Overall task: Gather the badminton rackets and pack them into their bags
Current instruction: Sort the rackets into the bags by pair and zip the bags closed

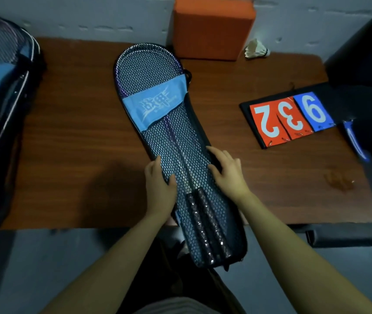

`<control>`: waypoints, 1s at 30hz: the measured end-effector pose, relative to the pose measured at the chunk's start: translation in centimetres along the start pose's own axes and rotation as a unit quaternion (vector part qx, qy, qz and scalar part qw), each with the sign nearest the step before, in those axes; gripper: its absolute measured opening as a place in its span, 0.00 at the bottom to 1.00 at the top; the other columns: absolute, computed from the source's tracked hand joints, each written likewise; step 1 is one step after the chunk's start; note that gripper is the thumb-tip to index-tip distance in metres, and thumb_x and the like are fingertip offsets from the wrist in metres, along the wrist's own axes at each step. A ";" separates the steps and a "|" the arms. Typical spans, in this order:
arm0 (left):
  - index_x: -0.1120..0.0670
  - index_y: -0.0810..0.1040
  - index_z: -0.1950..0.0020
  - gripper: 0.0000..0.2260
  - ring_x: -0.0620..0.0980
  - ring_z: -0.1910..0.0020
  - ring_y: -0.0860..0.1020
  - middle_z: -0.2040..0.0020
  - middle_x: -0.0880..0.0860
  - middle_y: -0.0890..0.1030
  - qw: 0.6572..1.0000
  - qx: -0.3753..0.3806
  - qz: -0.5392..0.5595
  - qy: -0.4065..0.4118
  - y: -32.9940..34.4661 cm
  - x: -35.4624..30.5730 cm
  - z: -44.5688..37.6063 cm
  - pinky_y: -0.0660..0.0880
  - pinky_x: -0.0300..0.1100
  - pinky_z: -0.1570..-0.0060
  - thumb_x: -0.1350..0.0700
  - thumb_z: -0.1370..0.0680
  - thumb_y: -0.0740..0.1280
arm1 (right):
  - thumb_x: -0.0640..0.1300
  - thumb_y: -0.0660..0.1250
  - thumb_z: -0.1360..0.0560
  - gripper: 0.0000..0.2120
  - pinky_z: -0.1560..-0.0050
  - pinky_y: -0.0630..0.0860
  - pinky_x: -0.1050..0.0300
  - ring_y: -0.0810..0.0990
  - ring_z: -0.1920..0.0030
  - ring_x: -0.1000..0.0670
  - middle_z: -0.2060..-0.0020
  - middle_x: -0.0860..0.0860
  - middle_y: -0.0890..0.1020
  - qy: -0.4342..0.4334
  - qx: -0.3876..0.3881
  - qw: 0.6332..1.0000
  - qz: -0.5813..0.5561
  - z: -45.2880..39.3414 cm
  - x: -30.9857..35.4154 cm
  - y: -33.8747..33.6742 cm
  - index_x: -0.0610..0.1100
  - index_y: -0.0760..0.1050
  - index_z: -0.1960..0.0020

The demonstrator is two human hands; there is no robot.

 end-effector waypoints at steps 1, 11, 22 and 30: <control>0.57 0.59 0.27 0.23 0.48 0.34 0.64 0.31 0.56 0.63 1.000 -0.011 -0.003 0.009 -0.5 -0.1 0.1 0.54 0.23 0.44 0.61 0.22 0.61 | 0.40 0.62 0.23 0.22 0.51 0.59 0.58 0.72 0.47 0.46 0.44 0.50 0.75 -0.019 -0.014 1.000 -0.004 0.3 0.8 -0.1 0.51 0.66 0.30; 0.62 0.73 0.37 0.15 0.52 0.38 0.70 0.36 0.59 0.71 0.988 -0.115 -0.037 0.095 -8.6 -0.3 1.2 0.57 0.22 0.42 0.66 0.24 0.63 | 0.39 0.62 0.22 0.18 0.52 0.56 0.62 0.73 0.50 0.47 0.49 0.47 0.75 -0.121 -0.082 0.988 -0.048 2.4 9.3 2.1 0.42 0.69 0.33; 0.60 0.75 0.38 0.15 0.50 0.39 0.72 0.38 0.58 0.73 0.961 -0.178 -0.008 0.211 -24.3 2.7 0.5 0.64 0.32 0.39 0.64 0.24 0.64 | 0.39 0.63 0.23 0.16 0.49 0.59 0.67 0.68 0.50 0.60 0.51 0.52 0.74 -0.205 -0.147 0.965 -0.071 3.3 25.2 5.7 0.42 0.71 0.35; 0.61 0.73 0.36 0.17 0.46 0.42 0.69 0.38 0.59 0.74 0.942 -0.169 -0.050 0.286 -38.0 6.7 -3.6 0.59 0.27 0.43 0.65 0.24 0.65 | 0.38 0.62 0.23 0.15 0.48 0.66 0.54 0.70 0.49 0.57 0.50 0.48 0.76 -0.207 -0.217 0.951 -0.075 2.6 38.1 13.1 0.41 0.72 0.36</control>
Point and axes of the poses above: each hand's wrist, its own z-axis away from the middle knuckle, its own y-axis out of the palm, x = y × z, the point moved 2 cm from there along -z, towards the middle knuckle
